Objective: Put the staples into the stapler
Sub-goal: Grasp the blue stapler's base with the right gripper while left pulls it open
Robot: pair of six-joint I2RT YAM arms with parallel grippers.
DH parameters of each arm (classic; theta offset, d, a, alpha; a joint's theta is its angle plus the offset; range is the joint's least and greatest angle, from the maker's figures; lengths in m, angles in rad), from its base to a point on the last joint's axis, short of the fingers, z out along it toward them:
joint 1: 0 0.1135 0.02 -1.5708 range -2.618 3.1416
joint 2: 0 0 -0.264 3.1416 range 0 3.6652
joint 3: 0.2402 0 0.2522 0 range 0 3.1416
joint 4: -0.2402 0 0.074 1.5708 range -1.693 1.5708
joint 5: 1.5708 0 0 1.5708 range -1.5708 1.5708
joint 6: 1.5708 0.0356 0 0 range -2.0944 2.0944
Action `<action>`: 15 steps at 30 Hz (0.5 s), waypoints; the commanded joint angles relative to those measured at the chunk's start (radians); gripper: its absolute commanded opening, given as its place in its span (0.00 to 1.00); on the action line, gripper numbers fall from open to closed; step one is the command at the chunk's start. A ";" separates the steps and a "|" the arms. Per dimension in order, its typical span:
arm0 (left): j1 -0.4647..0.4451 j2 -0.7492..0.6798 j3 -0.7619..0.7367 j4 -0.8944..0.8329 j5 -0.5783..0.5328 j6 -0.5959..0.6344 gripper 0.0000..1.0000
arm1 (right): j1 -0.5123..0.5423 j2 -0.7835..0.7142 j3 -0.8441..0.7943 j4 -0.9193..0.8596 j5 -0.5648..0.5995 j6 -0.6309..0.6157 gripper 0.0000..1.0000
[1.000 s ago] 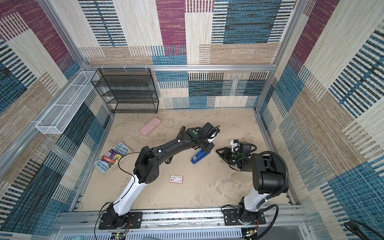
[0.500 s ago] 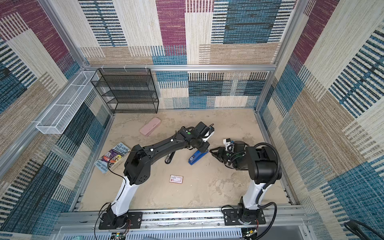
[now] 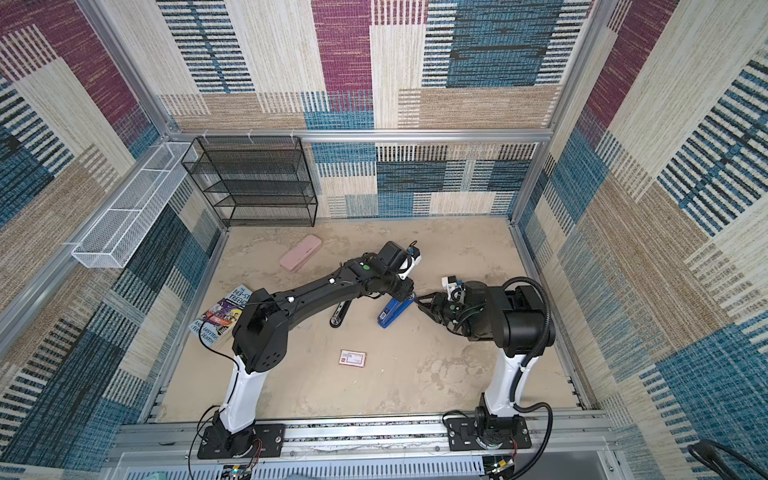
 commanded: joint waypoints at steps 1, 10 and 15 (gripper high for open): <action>0.002 -0.016 -0.004 0.058 0.023 -0.014 0.00 | 0.003 0.022 0.006 0.124 -0.032 0.076 0.41; 0.003 -0.015 -0.014 0.071 0.049 -0.025 0.00 | 0.004 0.035 0.016 0.179 -0.033 0.117 0.43; 0.004 -0.018 -0.022 0.086 0.058 -0.038 0.00 | 0.006 0.065 0.010 0.256 -0.040 0.173 0.39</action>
